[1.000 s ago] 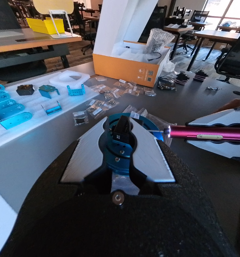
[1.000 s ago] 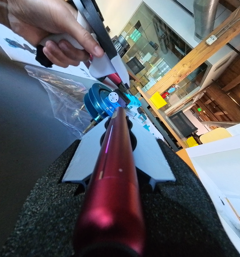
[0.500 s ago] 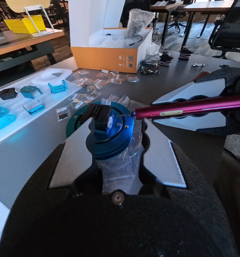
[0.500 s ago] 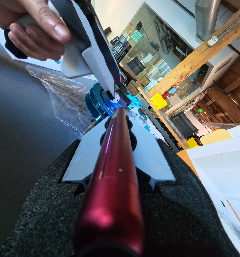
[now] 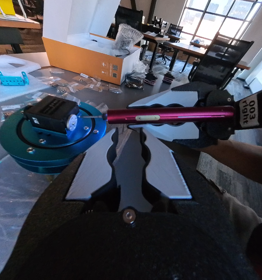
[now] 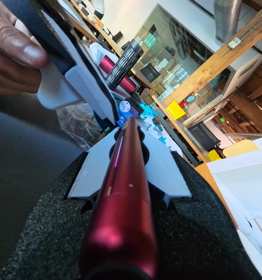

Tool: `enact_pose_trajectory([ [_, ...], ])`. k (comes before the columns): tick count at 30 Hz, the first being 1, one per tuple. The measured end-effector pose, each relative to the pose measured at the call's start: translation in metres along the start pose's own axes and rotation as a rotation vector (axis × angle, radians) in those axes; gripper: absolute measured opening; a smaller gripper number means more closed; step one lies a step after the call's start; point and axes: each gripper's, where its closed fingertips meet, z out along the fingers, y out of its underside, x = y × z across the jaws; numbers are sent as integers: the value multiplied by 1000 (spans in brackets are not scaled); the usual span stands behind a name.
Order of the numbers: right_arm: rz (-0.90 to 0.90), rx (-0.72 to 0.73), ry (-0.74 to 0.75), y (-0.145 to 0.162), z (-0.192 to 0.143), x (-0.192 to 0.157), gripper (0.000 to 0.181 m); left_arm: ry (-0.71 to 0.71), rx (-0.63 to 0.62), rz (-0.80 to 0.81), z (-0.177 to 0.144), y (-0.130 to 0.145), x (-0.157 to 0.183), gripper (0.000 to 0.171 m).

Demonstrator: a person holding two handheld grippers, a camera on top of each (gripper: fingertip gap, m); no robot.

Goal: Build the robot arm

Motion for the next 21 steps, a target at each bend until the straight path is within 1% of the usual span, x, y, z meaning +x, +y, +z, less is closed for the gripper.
enact_pose_trajectory([
  [2, -3, 0, 1, 0, 0, -1, 21, 29, 26, -27, 1, 0, 6, 3],
  [3, -7, 0, 2, -1, 0, -1, 21, 40, 47, -37, 1, -2, 8, 0],
  [5, -11, -1, 3, -1, 0, -2, 21, 47, 89, -31, -2, -9, 12, 0],
  [7, -12, -1, 4, -1, -1, -2, 21, 58, 104, -15, -3, -13, 16, 0],
  [10, -15, -1, 5, -2, -1, -3, 21, 10, 86, -6, 1, -11, 9, 0],
  [16, -21, 0, 5, -3, -2, -4, 21, 21, 99, -9, 1, -13, 9, 0],
  [21, -14, -3, 6, -3, -3, -4, 21, 3, 76, 23, 2, -14, 9, 0],
])
